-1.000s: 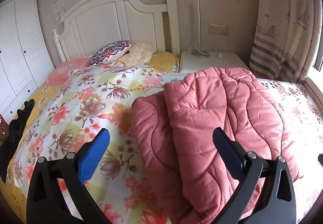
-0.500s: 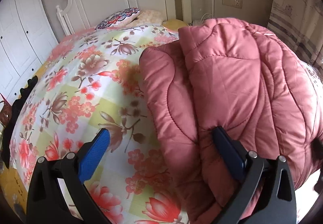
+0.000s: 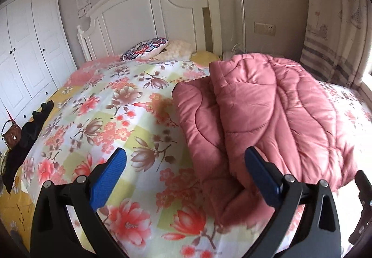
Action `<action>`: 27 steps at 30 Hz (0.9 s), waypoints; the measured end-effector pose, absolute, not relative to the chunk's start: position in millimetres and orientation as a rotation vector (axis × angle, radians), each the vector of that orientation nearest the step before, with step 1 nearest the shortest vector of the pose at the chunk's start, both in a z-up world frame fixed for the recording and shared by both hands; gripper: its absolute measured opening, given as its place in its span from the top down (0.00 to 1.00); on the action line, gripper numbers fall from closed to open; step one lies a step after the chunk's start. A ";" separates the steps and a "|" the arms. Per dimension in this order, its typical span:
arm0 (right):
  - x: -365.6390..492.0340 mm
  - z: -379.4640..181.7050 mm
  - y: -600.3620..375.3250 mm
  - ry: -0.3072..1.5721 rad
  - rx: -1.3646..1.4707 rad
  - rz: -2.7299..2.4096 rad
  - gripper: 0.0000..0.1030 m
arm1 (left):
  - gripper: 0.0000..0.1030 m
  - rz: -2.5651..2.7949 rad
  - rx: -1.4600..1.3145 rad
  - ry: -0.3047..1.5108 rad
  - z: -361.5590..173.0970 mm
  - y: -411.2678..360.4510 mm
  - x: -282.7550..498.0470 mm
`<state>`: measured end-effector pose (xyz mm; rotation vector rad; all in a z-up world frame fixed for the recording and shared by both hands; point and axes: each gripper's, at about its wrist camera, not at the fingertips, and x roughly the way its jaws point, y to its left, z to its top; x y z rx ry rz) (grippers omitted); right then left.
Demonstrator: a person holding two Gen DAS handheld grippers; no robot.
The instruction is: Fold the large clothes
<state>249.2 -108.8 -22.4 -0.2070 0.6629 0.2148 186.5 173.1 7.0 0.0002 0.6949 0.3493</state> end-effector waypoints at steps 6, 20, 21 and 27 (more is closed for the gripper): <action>228.6 -17.8 -109.7 0.694 -0.161 0.219 0.04 | 0.02 0.328 -0.020 0.659 16.8 166.2 153.2; 172.2 -31.1 -101.2 0.733 -0.187 0.287 0.04 | 0.02 0.238 -0.050 0.674 13.1 147.1 84.3; 168.7 -31.8 -100.9 0.736 -0.186 0.291 0.04 | 0.02 0.246 -0.040 0.689 11.2 143.7 81.5; 158.9 -28.4 -104.5 0.728 -0.166 0.319 0.04 | 0.02 0.337 0.070 0.735 1.8 123.4 69.8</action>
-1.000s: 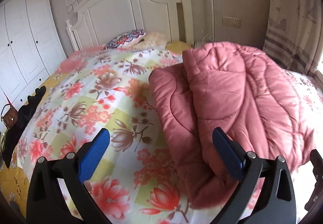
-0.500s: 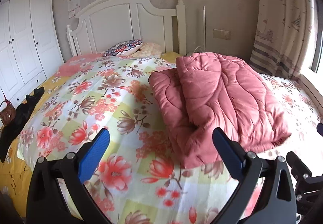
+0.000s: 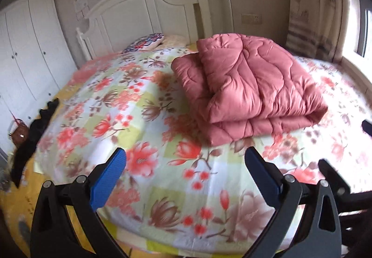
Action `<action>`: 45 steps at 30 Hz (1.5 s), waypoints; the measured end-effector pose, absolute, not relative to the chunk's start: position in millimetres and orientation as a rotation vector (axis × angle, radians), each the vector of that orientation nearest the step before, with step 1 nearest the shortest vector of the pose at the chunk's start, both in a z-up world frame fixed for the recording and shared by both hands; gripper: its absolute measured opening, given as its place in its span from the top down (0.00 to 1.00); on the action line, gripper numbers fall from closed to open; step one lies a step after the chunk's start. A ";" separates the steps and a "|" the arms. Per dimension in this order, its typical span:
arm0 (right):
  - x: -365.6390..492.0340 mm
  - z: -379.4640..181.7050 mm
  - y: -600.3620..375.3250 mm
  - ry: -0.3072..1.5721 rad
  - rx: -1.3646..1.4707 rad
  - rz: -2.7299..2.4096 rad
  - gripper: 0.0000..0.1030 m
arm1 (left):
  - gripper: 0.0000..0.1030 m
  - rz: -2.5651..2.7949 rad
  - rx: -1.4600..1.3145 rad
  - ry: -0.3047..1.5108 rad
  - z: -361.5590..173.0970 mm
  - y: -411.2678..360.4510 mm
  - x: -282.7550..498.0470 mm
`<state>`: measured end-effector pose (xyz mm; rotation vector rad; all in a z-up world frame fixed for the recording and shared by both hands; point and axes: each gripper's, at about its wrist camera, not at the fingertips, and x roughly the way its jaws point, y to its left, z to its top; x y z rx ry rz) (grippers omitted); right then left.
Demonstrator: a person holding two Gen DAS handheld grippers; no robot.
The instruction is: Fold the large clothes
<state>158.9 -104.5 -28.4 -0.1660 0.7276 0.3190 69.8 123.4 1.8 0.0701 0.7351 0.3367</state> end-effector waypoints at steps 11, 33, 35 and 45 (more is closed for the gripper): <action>150.2 -13.9 -117.7 0.687 -0.103 0.321 0.04 | 0.02 0.249 -0.007 0.725 9.5 120.6 56.1; 136.3 -13.0 -115.1 0.633 -0.109 0.306 0.04 | 0.02 0.237 -0.041 0.752 -3.1 123.7 52.3; 136.2 -13.2 -114.1 0.631 -0.121 0.302 0.04 | 0.02 0.245 -0.033 0.753 -3.5 122.9 52.2; 138.0 -15.6 -114.5 0.658 -0.118 0.312 0.04 | 0.02 0.250 -0.026 0.749 -3.4 122.6 51.3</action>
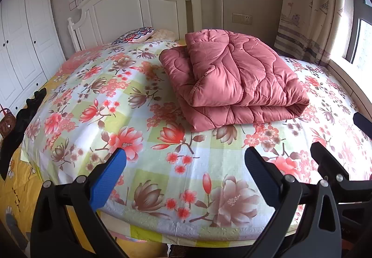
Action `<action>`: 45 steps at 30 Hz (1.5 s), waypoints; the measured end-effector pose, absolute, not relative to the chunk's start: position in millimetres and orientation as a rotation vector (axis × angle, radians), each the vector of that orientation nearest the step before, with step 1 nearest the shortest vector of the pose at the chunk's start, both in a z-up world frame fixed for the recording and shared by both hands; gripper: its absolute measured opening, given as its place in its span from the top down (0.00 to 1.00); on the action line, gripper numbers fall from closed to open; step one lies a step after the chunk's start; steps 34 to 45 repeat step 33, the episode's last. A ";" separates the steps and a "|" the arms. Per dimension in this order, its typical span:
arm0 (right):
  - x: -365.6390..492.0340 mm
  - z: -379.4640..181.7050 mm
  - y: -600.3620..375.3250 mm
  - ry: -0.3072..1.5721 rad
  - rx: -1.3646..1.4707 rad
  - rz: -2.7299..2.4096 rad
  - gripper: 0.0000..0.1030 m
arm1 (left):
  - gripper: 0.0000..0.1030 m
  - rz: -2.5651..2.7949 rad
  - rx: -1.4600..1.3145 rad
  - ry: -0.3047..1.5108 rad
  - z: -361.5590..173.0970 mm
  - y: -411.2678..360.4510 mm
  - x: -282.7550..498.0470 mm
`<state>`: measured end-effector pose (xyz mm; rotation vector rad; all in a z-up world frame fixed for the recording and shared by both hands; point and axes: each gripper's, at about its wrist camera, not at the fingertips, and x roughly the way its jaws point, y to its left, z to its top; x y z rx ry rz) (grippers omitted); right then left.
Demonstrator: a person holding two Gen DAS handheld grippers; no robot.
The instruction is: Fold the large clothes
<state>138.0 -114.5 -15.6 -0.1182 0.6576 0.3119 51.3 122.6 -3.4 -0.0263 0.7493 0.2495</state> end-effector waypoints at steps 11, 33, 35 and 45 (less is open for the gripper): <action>132.4 -8.0 -116.5 0.644 -0.117 0.307 0.04 | 0.02 0.256 -0.026 0.726 7.1 121.6 41.0; 123.7 7.9 -125.2 0.623 -0.097 0.300 0.04 | 0.03 0.281 0.017 0.680 26.8 111.6 27.0; 123.7 7.9 -125.2 0.623 -0.097 0.300 0.04 | 0.03 0.281 0.017 0.680 26.8 111.6 27.0; 123.7 7.9 -125.2 0.623 -0.097 0.300 0.04 | 0.03 0.281 0.017 0.680 26.8 111.6 27.0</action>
